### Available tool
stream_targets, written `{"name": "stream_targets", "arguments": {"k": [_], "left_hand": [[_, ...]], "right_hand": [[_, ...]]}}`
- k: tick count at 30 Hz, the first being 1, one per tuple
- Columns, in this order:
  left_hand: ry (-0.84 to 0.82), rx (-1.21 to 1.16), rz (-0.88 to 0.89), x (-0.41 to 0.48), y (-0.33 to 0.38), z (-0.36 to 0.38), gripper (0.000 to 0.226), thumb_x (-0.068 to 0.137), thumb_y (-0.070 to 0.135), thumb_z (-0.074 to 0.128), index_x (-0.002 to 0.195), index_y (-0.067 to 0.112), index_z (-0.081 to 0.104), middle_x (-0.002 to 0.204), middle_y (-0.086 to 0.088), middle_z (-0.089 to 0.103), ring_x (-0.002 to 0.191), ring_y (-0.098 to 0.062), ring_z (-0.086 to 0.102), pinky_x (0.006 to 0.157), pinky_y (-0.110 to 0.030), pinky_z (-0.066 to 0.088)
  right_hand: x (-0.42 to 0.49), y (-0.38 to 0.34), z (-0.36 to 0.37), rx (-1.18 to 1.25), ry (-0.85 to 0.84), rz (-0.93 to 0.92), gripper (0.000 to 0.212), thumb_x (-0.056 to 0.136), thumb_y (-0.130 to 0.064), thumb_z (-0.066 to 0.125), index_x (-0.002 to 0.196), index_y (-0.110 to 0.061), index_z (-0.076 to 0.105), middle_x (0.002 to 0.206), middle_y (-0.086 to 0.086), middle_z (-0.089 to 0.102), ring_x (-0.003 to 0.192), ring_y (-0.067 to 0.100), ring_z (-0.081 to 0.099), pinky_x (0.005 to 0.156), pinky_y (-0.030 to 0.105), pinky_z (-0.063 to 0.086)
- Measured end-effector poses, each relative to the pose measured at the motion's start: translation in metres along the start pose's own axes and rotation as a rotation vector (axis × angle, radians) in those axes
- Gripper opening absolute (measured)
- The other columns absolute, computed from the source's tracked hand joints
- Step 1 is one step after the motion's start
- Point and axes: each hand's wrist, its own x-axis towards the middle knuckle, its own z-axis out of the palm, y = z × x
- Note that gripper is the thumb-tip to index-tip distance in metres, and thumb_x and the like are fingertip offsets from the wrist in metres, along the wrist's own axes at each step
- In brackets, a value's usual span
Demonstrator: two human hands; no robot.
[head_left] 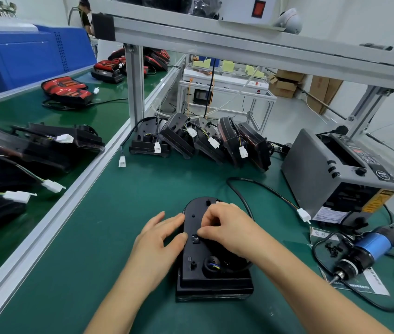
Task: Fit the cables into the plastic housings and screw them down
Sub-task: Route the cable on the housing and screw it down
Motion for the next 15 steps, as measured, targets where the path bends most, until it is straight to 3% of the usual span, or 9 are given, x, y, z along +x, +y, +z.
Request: {"name": "stream_targets", "arguments": {"k": [4,6,8,11,15], "left_hand": [[0.031,0.346,0.153,-0.008,0.005,-0.001,0.055,0.094,0.002,0.044,0.135,0.039,0.048,0.133,0.034,0.042,0.142,-0.006,0.022,0.112,-0.035,0.026],[0.073,0.532,0.314,-0.014,0.008,-0.002,0.07,0.076,-0.013,0.05,0.126,0.034,0.061,0.133,0.012,0.056,0.135,-0.024,0.04,0.098,-0.046,0.04],[0.108,0.667,0.436,-0.019,0.006,-0.001,0.068,0.062,-0.01,0.055,0.115,0.031,0.07,0.128,0.001,0.062,0.127,-0.032,0.045,0.086,-0.05,0.047],[0.103,0.797,0.476,-0.02,0.003,0.002,0.075,0.05,-0.011,0.074,0.112,0.031,0.071,0.132,-0.003,0.059,0.127,-0.033,0.038,0.097,-0.047,0.035],[0.104,0.84,0.489,-0.021,0.0,0.002,0.071,0.055,-0.009,0.066,0.113,0.031,0.07,0.133,-0.003,0.058,0.129,-0.034,0.038,0.098,-0.043,0.026]], "right_hand": [[-0.014,0.017,-0.003,0.063,0.074,-0.032,0.018,0.089,-0.021,0.059,0.082,-0.036,0.065,0.093,-0.019,0.056,0.101,0.005,0.048,0.087,0.019,0.037],[-0.024,0.028,-0.003,-0.032,0.152,-0.082,0.021,0.091,-0.017,0.055,0.095,-0.031,0.071,0.096,-0.022,0.055,0.105,0.005,0.044,0.091,0.016,0.033],[-0.035,0.038,0.0,-0.09,0.244,-0.122,0.021,0.093,-0.02,0.054,0.103,-0.028,0.071,0.101,-0.024,0.054,0.108,0.002,0.04,0.093,0.007,0.027],[-0.049,0.049,0.006,-0.121,0.324,-0.14,0.024,0.095,-0.027,0.053,0.112,-0.027,0.07,0.113,-0.026,0.054,0.114,-0.002,0.034,0.095,0.0,0.017],[-0.058,0.054,0.017,-0.163,0.348,-0.168,0.029,0.096,-0.03,0.051,0.122,-0.026,0.064,0.127,-0.023,0.053,0.124,-0.001,0.028,0.104,0.008,0.015]]}}
